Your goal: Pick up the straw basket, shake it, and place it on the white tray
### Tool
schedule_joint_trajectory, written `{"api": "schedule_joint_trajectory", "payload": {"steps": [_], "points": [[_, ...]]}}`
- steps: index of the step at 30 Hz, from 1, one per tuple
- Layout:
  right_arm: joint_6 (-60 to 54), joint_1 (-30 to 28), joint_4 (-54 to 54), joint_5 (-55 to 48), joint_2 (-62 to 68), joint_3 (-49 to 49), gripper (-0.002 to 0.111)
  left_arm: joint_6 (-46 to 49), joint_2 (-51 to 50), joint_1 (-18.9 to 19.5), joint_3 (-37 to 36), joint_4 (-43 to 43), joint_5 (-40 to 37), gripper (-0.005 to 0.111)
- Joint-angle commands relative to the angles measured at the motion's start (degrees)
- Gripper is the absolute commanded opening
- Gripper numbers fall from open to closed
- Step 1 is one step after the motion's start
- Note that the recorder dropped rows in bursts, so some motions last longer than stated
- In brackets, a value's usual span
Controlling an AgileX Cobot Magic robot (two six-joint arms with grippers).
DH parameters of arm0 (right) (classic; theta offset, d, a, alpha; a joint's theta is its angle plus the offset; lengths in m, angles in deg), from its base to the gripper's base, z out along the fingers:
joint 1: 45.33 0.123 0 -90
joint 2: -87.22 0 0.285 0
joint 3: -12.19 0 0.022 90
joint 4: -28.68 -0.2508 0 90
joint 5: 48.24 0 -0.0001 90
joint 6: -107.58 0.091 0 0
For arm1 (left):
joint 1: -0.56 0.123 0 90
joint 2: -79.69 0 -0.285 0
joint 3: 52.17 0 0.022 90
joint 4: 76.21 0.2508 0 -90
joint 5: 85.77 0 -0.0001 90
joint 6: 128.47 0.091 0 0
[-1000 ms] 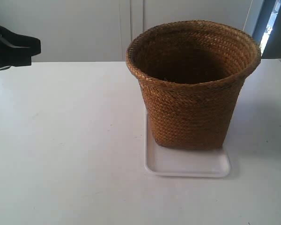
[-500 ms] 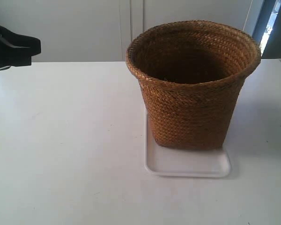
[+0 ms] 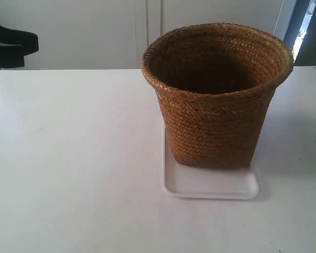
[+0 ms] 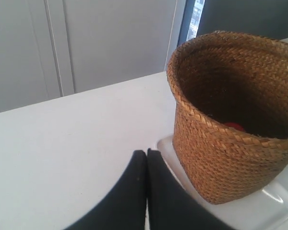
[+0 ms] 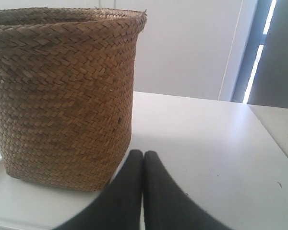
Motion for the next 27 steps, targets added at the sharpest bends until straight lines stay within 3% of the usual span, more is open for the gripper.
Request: {"api": "schedule_joint_trajectory", "payload": {"steps": [1,12,15,21,27], "points": [[0.31,-0.47,0.05,0.71,-0.33,0.07,0.0,0.01,4.33,0.06,-0.26,-0.9,0.14,0.0],[0.31,-0.47,0.05,0.71,-0.33,0.07,0.0,0.51,16.5,0.14,-0.26,-0.5,-0.01,0.0],[0.31,-0.47,0.05,0.71,-0.33,0.07,0.0,1.98,18.79,2.07,-0.69,-0.5,-0.17,0.0],[0.31,-0.47,0.05,0.71,-0.33,0.07,0.0,2.5,23.77,7.74,-8.87,-1.01,-0.05,0.0],[0.31,-0.47,0.05,0.71,-0.33,0.07,0.0,1.44,27.93,9.83,-18.64,-1.34,3.29,0.0]]}}
